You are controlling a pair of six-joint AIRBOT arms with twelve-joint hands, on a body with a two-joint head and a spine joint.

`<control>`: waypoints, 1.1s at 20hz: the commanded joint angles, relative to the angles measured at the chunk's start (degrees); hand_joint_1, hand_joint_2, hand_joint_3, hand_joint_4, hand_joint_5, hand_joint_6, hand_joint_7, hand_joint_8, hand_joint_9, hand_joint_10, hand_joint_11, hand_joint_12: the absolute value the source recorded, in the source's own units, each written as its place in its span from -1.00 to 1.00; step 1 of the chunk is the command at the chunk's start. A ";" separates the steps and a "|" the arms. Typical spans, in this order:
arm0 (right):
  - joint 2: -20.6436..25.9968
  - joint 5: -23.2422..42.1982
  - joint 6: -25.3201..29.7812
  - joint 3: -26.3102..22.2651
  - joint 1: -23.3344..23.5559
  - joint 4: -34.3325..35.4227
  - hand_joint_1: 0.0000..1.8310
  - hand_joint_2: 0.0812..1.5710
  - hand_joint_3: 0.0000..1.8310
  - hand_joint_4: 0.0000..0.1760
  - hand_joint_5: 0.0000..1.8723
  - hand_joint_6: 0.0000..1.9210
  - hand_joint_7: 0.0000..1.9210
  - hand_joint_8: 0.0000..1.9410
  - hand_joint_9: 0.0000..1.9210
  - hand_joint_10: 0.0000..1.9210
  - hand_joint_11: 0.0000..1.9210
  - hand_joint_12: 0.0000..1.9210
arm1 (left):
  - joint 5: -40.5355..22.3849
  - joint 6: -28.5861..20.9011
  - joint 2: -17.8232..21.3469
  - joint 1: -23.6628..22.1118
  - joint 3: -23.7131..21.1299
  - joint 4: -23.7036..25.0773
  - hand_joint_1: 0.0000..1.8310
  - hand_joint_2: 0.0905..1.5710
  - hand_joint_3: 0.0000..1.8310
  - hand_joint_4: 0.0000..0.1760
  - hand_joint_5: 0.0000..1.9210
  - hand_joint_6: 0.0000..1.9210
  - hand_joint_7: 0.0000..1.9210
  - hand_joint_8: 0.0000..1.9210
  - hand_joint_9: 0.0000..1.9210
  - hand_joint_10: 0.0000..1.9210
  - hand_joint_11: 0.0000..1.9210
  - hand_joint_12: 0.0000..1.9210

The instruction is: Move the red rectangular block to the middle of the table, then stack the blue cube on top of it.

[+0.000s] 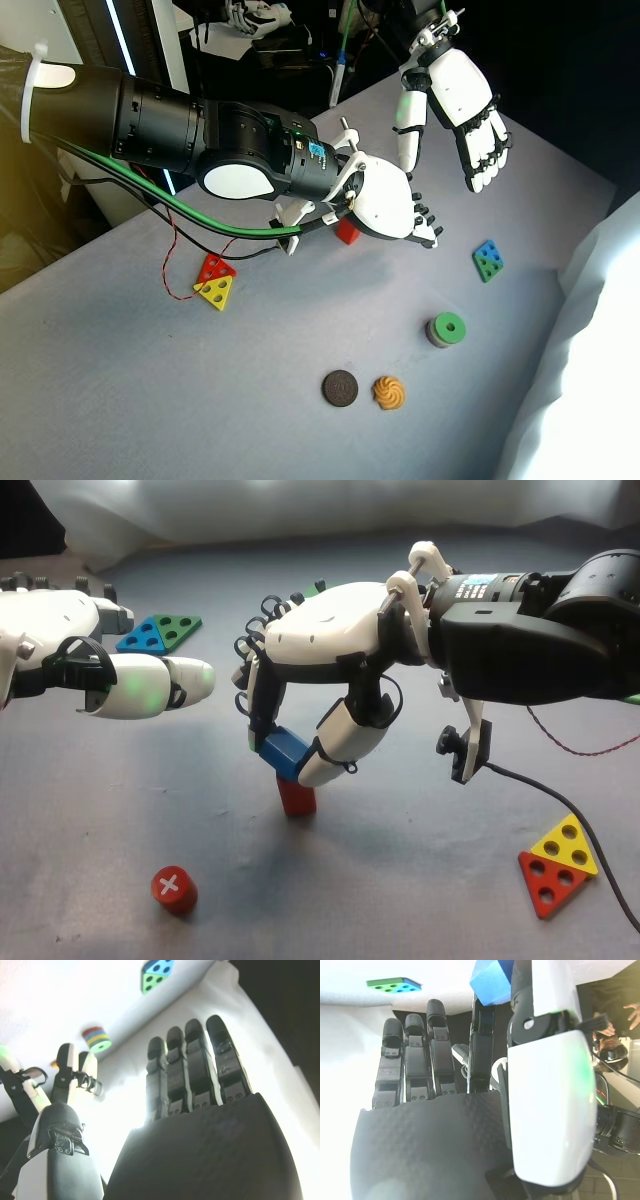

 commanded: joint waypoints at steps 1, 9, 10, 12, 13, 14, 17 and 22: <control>0.44 4.98 -0.37 -0.07 -0.13 -0.24 0.19 0.27 -1.00 0.51 0.25 -0.29 -0.62 -1.00 -0.83 -1.00 -1.00 -0.73 | -2.44 -0.03 0.66 -0.82 0.10 3.55 -0.92 0.32 -1.00 -1.00 -0.69 -1.00 -0.71 -1.00 -0.77 -1.00 -1.00 -0.52; 0.53 5.01 -0.66 -0.07 -0.67 -1.10 0.02 0.08 -1.00 0.59 -0.02 -0.98 -0.74 -1.00 -0.96 -1.00 -0.99 -1.00 | -2.44 -0.03 0.65 -0.93 0.07 3.40 -0.93 0.33 -1.00 -1.00 -0.68 -1.00 -0.70 -1.00 -0.76 -1.00 -1.00 -0.53; 0.53 5.02 -0.68 -0.07 -0.67 -1.10 -0.05 0.05 -1.00 0.55 -0.14 -1.00 -0.76 -1.00 -0.96 -1.00 -0.99 -0.99 | -2.44 -0.03 0.65 -0.93 0.06 3.40 -0.94 0.32 -1.00 -1.00 -0.69 -1.00 -0.70 -1.00 -0.76 -1.00 -1.00 -0.53; 0.57 5.34 -0.68 -0.06 -0.64 -1.10 -0.08 0.01 -1.00 0.74 -0.23 -1.00 -0.91 -1.00 -1.00 -1.00 -1.00 -1.00 | -2.44 -0.03 0.65 -0.93 0.06 3.40 -0.93 0.33 -1.00 -1.00 -0.68 -1.00 -0.70 -1.00 -0.76 -1.00 -1.00 -0.53; 0.61 5.45 -0.68 -0.06 -0.62 -1.10 -0.08 0.01 -1.00 0.74 -0.23 -1.00 -0.91 -1.00 -1.00 -1.00 -1.00 -1.00 | -2.44 -0.03 0.65 -0.93 0.07 3.40 -0.93 0.33 -1.00 -1.00 -0.68 -1.00 -0.70 -1.00 -0.76 -1.00 -1.00 -0.53; 0.65 5.53 -0.68 -0.06 -0.62 -1.09 -0.06 -0.01 -1.00 0.73 -0.27 -1.00 -0.93 -1.00 -1.00 -1.00 -1.00 -1.00 | -2.44 -0.03 0.65 -0.93 0.07 3.40 -0.92 0.32 -1.00 -1.00 -0.68 -1.00 -0.70 -1.00 -0.76 -1.00 -1.00 -0.53; 0.79 5.63 -0.68 -0.06 -0.62 -1.09 -0.24 -0.05 -1.00 0.87 -0.64 -1.00 -1.00 -1.00 -1.00 -1.00 -0.97 -0.98 | -2.44 -0.03 0.65 -0.93 0.03 3.40 -0.91 0.32 -1.00 -1.00 -0.67 -1.00 -0.69 -1.00 -0.75 -1.00 -1.00 -0.51; 3.94 9.94 -1.35 -1.30 -0.52 -1.16 -0.17 -0.22 -1.00 0.47 -1.00 -1.00 -1.00 -1.00 -1.00 -1.00 -1.00 -1.00 | -2.44 0.24 0.66 -0.92 -0.04 3.07 -0.90 0.32 -1.00 -1.00 -0.68 -1.00 -0.70 -1.00 -0.76 -1.00 -1.00 -0.53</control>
